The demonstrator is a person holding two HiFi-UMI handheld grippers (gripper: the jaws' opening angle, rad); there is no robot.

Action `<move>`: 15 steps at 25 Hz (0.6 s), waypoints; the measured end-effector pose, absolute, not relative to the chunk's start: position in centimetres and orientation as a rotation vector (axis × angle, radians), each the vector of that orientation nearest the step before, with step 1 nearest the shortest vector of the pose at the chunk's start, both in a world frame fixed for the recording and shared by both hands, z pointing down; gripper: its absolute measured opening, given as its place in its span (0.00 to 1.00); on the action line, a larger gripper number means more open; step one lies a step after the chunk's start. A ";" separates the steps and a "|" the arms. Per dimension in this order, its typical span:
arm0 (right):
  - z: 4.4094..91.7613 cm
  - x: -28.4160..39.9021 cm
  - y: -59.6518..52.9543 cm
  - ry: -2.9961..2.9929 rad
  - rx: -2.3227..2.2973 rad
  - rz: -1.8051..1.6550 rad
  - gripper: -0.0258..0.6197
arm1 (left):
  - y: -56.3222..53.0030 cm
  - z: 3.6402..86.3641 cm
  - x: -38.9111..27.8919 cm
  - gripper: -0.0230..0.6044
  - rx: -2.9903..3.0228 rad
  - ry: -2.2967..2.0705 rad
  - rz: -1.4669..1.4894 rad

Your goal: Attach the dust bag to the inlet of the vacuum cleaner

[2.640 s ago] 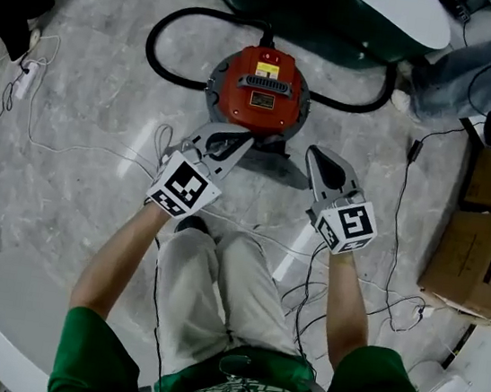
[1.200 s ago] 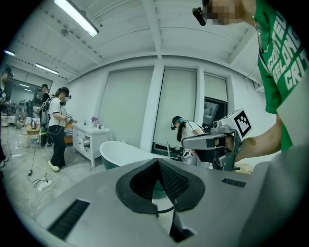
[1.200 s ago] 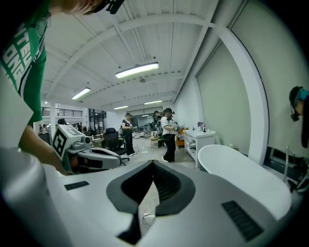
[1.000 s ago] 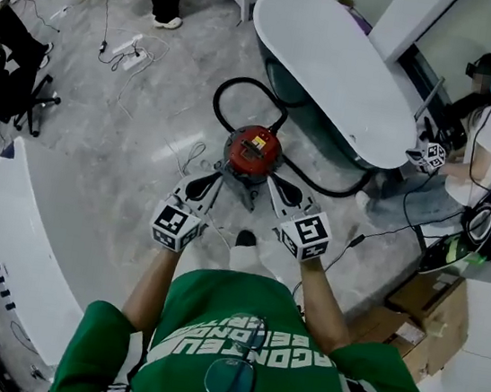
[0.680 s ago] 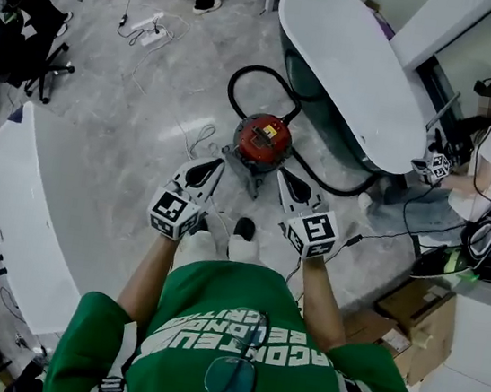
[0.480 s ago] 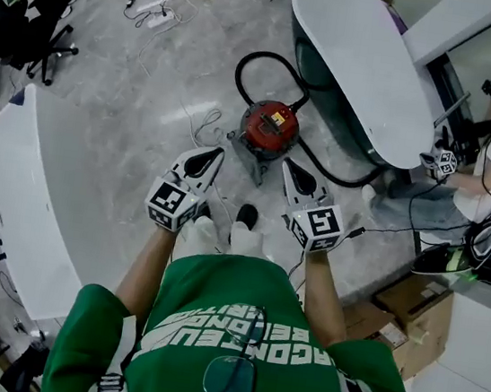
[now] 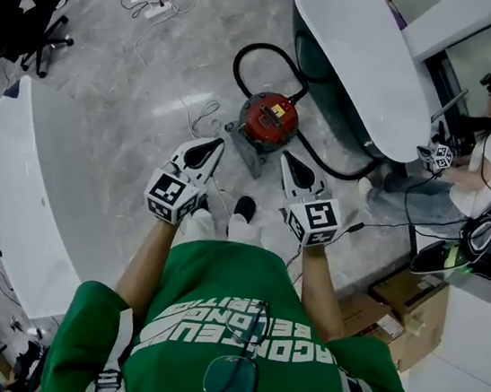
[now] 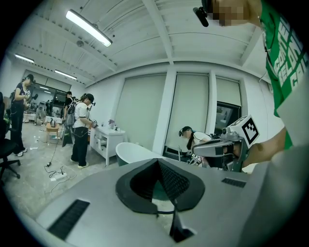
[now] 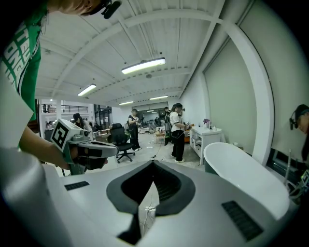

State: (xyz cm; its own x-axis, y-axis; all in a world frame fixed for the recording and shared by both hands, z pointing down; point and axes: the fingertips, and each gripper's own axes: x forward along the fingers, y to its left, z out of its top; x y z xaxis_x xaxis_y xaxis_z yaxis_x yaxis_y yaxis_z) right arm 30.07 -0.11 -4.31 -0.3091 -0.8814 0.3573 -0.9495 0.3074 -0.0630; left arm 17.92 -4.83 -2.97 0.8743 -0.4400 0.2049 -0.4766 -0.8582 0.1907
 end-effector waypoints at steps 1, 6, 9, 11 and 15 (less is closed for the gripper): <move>-4.3 30.0 -0.1 -2.317 1.668 0.382 0.05 | -4.8 -3.0 17.9 0.04 2.811 -0.693 0.223; -4.3 29.5 0.0 -2.300 1.674 0.381 0.05 | -4.7 -3.3 17.8 0.04 2.818 -0.671 0.217; -4.2 29.4 0.2 -2.290 1.686 0.384 0.05 | -4.6 -3.5 17.6 0.04 2.825 -0.661 0.218; -4.3 29.4 0.3 -2.283 1.693 0.384 0.05 | -4.5 -3.6 17.3 0.04 2.828 -0.658 0.220; -4.4 29.6 0.3 -2.268 1.707 0.380 0.05 | -4.6 -3.7 17.2 0.04 2.829 -0.653 0.222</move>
